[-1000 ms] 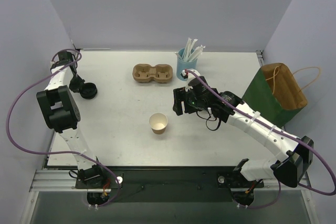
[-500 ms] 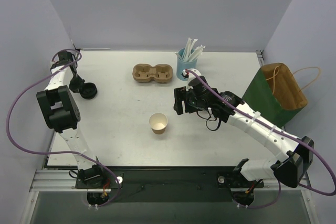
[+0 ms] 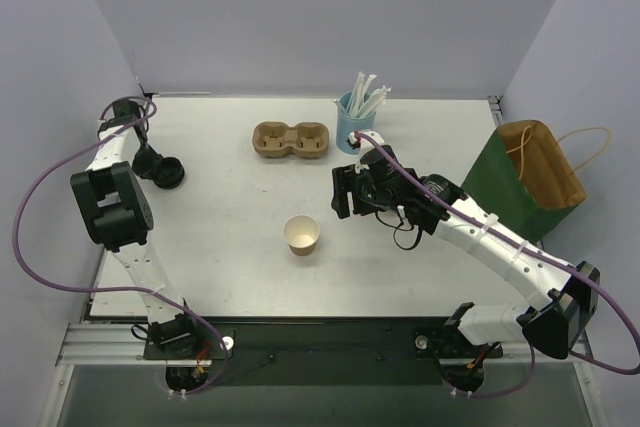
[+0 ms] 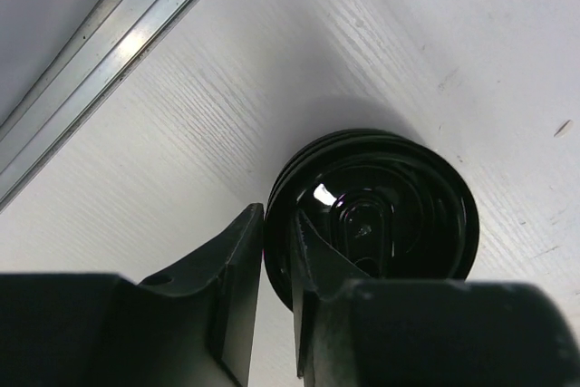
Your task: Pack the takeout coffee
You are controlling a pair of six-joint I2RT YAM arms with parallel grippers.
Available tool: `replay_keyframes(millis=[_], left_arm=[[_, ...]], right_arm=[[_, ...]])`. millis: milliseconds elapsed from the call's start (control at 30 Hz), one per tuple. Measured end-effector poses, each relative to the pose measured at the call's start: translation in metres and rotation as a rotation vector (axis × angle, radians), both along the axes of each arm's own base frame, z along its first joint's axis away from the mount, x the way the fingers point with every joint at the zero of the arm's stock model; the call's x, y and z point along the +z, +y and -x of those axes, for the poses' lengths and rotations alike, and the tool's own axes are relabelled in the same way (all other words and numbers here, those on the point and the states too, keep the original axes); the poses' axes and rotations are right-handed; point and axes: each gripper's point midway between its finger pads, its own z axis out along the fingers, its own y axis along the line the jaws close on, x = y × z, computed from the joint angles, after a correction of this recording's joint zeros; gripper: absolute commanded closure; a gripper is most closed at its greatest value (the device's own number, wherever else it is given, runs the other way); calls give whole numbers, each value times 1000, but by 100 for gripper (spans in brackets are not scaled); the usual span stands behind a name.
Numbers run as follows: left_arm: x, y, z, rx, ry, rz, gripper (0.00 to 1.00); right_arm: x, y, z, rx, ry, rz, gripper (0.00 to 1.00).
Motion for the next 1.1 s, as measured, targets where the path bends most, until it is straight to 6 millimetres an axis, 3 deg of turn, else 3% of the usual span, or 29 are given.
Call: replay_keyframes(millis=[167,267,433,500,533,600,733,833,1000,1100], left_arm=[[0,0,1,-1,4,0,88],[0,-1,2,-5,10,1,90],[6,-2,5,-8,30,-20,76],[10,-3,5,-10,33,-27,86],[11,-3,6,-11,35,-30,100],[13,-4,5,-20,38,-33,100],[13,-3,8,-22,50,-38,89],[14,-3,10,-23,62,-43,100],[19,-3,12,-23,57,-45,100],[31,-6,12,-27,30,-39,100]], right_arm=[[0,0,0,0,-1,1,36],[0,0,0,0,-1,1,36],[0,0,0,0,-1,1,36],[0,0,0,0,-1,1,36],[0,0,0,0,-1,1,36],[0,0,0,0,-1,1,36],[0,0,0,0,-1,1,36],[0,0,0,0,-1,1,36],[2,2,-1,1,0,-7,37],[10,14,-6,6,5,-48,37]])
